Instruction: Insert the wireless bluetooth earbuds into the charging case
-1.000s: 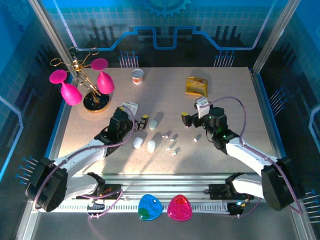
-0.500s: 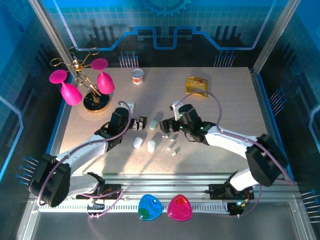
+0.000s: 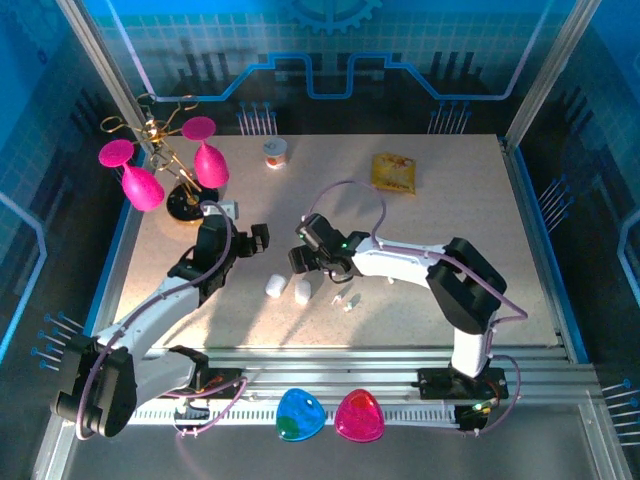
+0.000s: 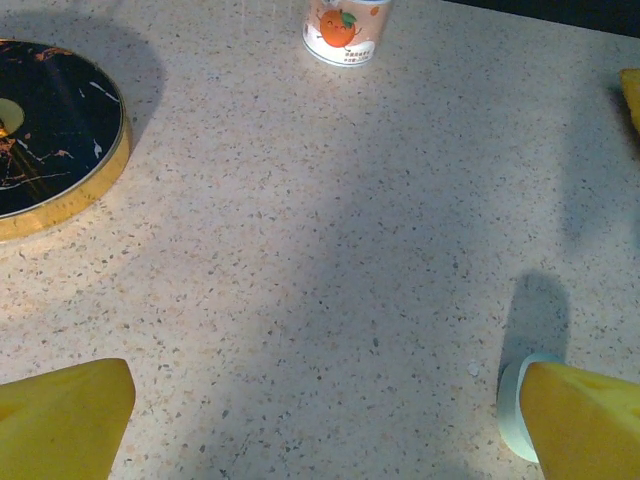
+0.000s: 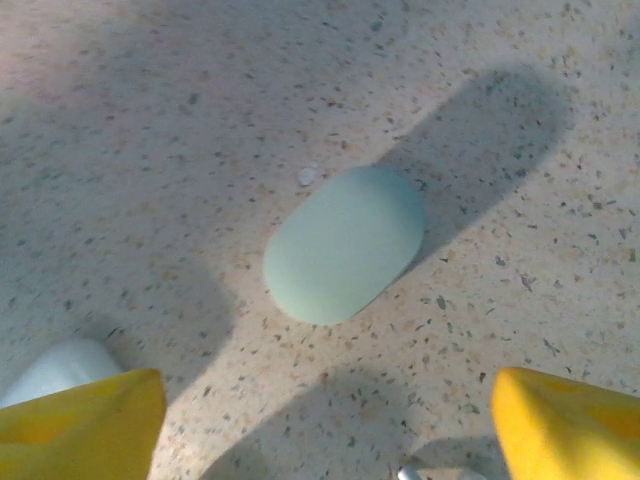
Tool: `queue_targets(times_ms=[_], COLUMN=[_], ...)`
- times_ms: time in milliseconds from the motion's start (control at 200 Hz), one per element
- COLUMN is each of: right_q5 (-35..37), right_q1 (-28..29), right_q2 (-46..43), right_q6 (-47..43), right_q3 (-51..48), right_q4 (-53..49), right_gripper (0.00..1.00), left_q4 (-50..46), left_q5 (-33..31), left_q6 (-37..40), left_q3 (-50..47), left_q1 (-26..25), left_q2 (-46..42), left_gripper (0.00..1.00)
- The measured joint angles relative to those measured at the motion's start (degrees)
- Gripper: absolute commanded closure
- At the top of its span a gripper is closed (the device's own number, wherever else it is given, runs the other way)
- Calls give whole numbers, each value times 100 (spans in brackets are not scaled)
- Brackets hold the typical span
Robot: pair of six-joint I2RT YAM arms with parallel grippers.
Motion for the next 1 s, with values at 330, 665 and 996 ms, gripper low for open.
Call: queue_targets(times_ms=[330,665,996], right_q5=[92,85,11], right_q1=[-15,-37,-63], right_q2=[944,1558,1915], right_q6=[219,68,-468], right_q3=[868,1550,2044], right_q4=[-365,-516,-776], right_gripper=[29,39,44], left_q4=[11,9,9], left_q5=[87,131,131], left_q6=[15,20,20], left_q3=[-120,-199,-208], left_q1=[0,0,0], left_q2=[-2,-46,-120], left_gripper=[1,1,1])
